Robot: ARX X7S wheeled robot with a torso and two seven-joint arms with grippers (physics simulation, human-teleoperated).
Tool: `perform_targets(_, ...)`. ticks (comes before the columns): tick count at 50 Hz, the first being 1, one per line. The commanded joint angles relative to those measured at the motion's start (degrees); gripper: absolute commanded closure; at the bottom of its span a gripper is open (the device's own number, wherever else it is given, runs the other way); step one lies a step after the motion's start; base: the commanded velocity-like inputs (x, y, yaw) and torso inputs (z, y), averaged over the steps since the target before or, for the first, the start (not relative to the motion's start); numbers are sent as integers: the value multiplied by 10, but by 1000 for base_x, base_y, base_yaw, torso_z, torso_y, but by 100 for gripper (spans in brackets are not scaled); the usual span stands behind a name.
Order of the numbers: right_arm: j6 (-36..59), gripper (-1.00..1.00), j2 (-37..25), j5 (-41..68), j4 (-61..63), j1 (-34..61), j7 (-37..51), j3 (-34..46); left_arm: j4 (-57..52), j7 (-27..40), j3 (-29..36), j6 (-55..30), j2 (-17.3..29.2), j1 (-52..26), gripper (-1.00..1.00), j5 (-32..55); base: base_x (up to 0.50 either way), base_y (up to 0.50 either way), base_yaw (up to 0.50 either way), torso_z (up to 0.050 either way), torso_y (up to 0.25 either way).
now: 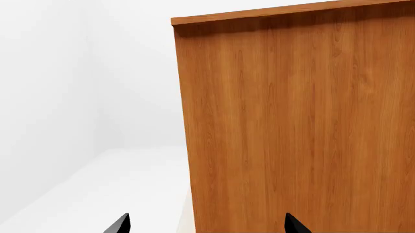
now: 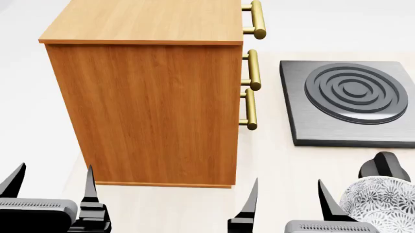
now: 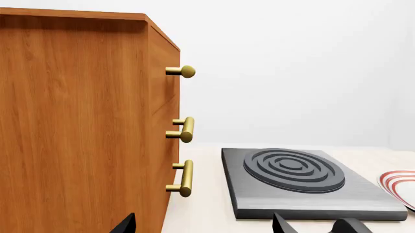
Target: Put the bowl on the top of the cabinet.
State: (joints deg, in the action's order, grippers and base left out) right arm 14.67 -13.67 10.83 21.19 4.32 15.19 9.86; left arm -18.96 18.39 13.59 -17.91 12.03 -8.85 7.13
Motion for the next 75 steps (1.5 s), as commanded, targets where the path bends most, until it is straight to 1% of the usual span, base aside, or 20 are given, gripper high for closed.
perform_targets(1,-13,-100,0,-5,-6,-1,9,2,7,2,4,5,2,-1,-100,1,0,0,0,0,0)
perform_targets(6,-3,-100,-4,5,-4,0,3,4,4,4,4,2,3,-2,-100,3,0,0,0,0,0)
perform_targets(15,-6,-100,-5,9,-2,-1,6,5,6,6,6,5,5,-1,-100,5,405,37,0,0,0)
perform_targets(39,-3,-100,-12,7,-6,1,15,12,7,11,11,8,10,-2,-100,10,4,0,0,0,1)
perform_targets(47,-2,-100,-12,5,-3,-1,24,11,4,14,12,6,12,-2,-100,12,237,50,0,0,0)
perform_targets(55,72,-100,-22,-47,32,2,74,24,7,16,12,8,14,-2,-100,14,0,0,0,0,0)
perform_targets(56,97,-100,-24,-52,40,3,83,22,10,16,12,10,14,-3,-100,14,0,0,0,0,0)
perform_targets(58,104,-100,-32,-54,50,1,81,22,14,16,12,12,13,-4,-100,15,0,0,0,0,0)
perform_targets(62,175,-100,-56,-65,93,-2,82,25,18,16,13,13,13,-5,-100,17,0,0,0,0,0)
perform_targets(64,234,-100,-66,-48,117,0,73,14,24,15,14,16,12,-7,-100,17,0,0,0,0,0)
perform_targets(65,247,-100,-70,-49,124,0,74,12,24,16,14,16,12,-8,-100,18,0,0,0,0,0)
perform_targets(66,286,-100,-76,-41,146,-1,77,-7,27,15,16,16,11,-10,-100,17,0,0,0,0,0)
perform_targets(68,286,-100,-81,-40,167,-12,82,-26,29,15,17,16,11,-11,-100,17,0,0,0,0,0)
perform_targets(69,293,-100,-94,-39,179,-17,75,-24,29,16,18,15,11,-12,-100,17,0,0,0,0,0)
perform_targets(70,313,-100,-92,-26,204,-26,79,-53,33,16,19,17,10,-13,-100,17,0,0,0,0,0)
perform_targets(71,327,-100,-93,-14,217,-28,73,-66,35,16,20,18,10,-14,-100,16,0,0,0,0,0)
perform_targets(72,364,-100,-98,2,239,-27,67,-83,32,16,20,15,10,-14,-100,17,0,0,0,0,0)
perform_targets(73,373,-100,-101,9,248,-29,62,-91,31,17,21,13,11,-14,-100,17,0,0,0,0,0)
perform_targets(74,417,-100,-107,27,271,-26,54,-106,30,17,20,12,11,-14,-100,17,0,0,0,0,0)
perform_targets(75,439,-100,-112,31,282,-24,53,-109,33,17,20,16,11,-14,-100,17,0,0,0,0,0)
